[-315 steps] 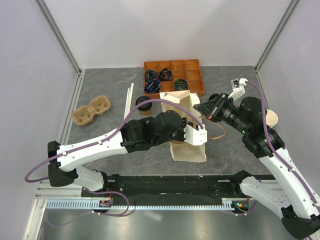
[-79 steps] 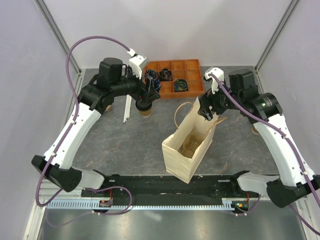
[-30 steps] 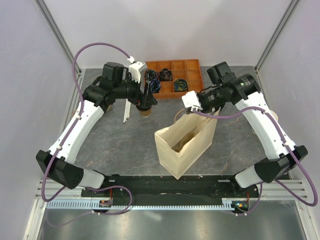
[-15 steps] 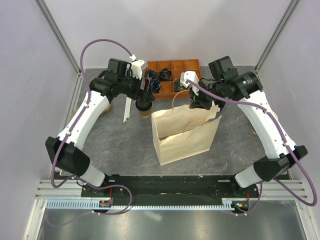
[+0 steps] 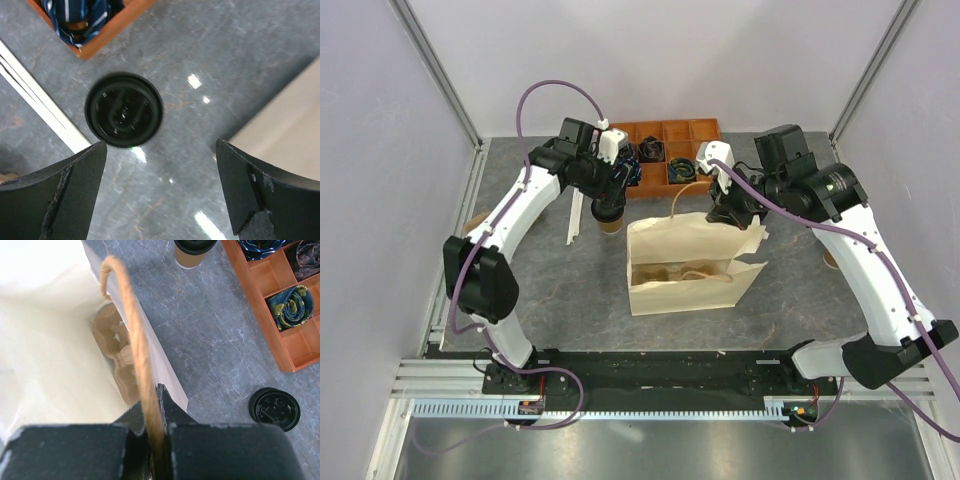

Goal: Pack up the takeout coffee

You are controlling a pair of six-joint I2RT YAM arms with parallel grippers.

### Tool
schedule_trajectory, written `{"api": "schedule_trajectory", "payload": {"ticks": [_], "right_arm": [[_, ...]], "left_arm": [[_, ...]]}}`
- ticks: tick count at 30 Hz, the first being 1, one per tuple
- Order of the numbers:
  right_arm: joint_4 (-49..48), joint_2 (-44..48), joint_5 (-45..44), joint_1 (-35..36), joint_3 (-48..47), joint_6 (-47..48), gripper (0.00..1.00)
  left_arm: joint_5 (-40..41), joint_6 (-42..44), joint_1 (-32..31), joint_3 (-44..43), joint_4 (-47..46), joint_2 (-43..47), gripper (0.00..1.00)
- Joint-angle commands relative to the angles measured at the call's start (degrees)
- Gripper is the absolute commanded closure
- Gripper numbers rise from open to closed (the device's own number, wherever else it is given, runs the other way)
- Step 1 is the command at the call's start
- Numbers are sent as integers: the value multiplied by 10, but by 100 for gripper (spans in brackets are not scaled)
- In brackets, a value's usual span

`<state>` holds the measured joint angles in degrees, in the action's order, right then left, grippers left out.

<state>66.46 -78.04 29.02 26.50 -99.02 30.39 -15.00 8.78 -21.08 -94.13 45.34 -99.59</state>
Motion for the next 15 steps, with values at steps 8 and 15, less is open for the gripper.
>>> {"api": "schedule_trajectory", "payload": {"ticks": [8,15], "right_arm": [[-45,10,-25,0,19,-53,100],[-46,8,-29,0,9,-61,100]], "left_arm": [[52,92,0,-69,5,-75,3],[37,107,0,-68,19,-93,3]]}}
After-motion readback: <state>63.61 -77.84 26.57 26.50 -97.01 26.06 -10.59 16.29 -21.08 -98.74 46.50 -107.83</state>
